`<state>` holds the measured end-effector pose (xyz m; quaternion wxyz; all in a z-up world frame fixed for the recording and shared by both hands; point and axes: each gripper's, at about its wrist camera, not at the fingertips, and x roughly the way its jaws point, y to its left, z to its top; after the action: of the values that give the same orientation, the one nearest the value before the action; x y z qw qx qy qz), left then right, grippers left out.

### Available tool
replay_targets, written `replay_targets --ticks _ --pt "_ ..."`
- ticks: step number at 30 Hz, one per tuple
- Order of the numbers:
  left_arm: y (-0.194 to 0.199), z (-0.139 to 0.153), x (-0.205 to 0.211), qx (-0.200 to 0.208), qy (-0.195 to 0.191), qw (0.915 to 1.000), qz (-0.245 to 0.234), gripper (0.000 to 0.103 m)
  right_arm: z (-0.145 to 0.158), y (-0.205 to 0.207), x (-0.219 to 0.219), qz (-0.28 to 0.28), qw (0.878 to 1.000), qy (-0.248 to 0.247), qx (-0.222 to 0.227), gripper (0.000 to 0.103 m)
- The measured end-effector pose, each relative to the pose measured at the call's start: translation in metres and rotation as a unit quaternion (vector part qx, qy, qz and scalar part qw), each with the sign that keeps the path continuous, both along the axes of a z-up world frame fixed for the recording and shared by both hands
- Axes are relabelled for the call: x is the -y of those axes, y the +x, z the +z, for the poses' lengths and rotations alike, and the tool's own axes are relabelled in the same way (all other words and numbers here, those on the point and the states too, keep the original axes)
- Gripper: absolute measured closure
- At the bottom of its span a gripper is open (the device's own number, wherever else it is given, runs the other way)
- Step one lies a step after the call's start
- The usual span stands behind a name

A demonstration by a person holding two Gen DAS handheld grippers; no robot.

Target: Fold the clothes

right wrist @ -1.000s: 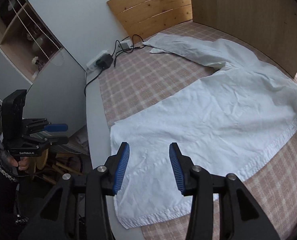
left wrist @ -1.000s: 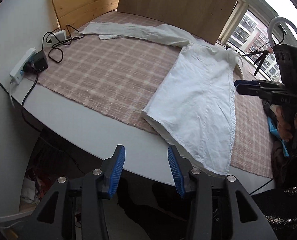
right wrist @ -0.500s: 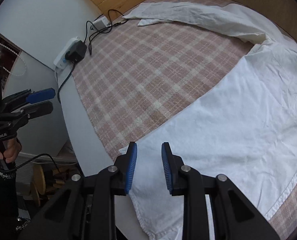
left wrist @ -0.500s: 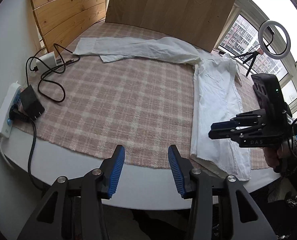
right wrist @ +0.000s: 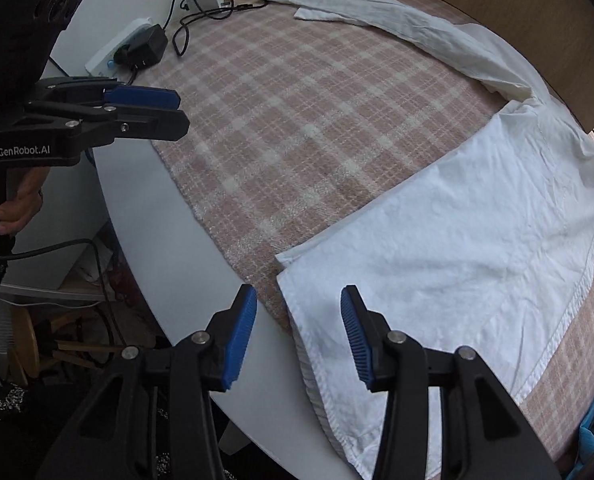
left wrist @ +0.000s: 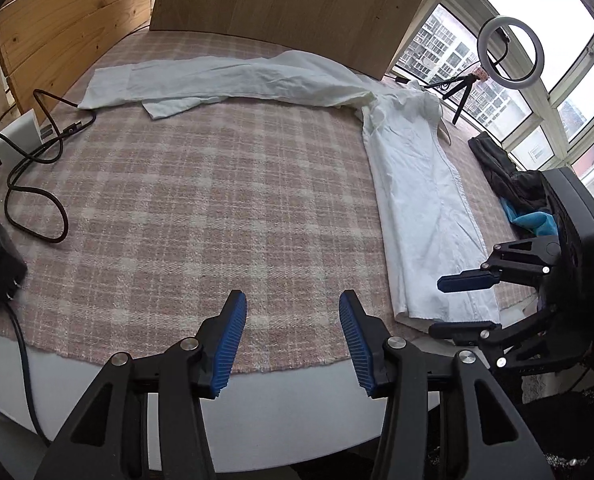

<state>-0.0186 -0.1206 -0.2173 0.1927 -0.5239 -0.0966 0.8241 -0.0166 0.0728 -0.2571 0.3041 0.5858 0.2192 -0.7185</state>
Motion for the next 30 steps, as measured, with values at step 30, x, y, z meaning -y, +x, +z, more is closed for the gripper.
replay_targets --ticks 30 --pt "0.007 -0.01 0.001 0.012 -0.001 0.9994 -0.034 0.057 0.026 0.004 -0.045 -0.074 0.996 -0.02 -0.055 0.1"
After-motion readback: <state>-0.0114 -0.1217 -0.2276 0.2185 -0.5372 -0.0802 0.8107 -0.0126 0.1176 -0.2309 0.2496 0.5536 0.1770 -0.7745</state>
